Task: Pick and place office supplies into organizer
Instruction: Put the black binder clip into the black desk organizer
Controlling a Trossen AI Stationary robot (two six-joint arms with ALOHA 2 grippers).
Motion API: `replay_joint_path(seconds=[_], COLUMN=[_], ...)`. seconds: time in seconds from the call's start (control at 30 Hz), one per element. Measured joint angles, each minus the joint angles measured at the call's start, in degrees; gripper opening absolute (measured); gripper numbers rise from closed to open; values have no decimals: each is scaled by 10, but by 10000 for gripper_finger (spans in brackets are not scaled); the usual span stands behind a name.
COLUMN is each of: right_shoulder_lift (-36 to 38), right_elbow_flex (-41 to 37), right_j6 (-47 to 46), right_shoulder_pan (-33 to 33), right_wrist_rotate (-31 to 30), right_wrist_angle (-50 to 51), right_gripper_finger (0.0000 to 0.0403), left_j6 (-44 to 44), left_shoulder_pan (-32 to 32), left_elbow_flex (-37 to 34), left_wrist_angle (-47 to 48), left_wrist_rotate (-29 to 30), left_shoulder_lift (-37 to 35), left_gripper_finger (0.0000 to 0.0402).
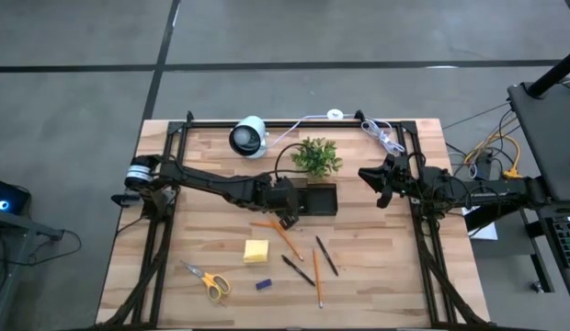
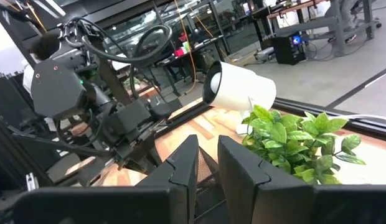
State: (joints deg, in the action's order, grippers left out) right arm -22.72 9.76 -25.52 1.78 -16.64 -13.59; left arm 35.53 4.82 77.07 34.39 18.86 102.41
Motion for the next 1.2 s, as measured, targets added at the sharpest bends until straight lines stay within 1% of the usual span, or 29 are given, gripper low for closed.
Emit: replay_joint_path(seconds=[0.23,0.57,0.7,1.03,1.2], right_shoulder_lift=[0,0,0,0,0], right_elbow_flex=[0,0,0,0,0], right_j6=[0,2,2,2,2], right_shoulder_pan=[0,0,0,0,0], right_wrist_rotate=[0,0,0,0,0], right_wrist_angle=[1,1,1,1,1], right_gripper_finger=[52,52,52,52,52], left_j6=[12,16,14,15,15], left_shoulder_pan=[0,0,0,0,0], left_elbow_flex=[-15,-18,-18,-19,-24], left_wrist_angle=[-11,-13,-16,-19,-18], left_wrist_rotate=[-1,-4,-22,-25,-39], left_shoulder_lift=[0,4,11,26,26], left_gripper_finger=[0,0,0,0,0])
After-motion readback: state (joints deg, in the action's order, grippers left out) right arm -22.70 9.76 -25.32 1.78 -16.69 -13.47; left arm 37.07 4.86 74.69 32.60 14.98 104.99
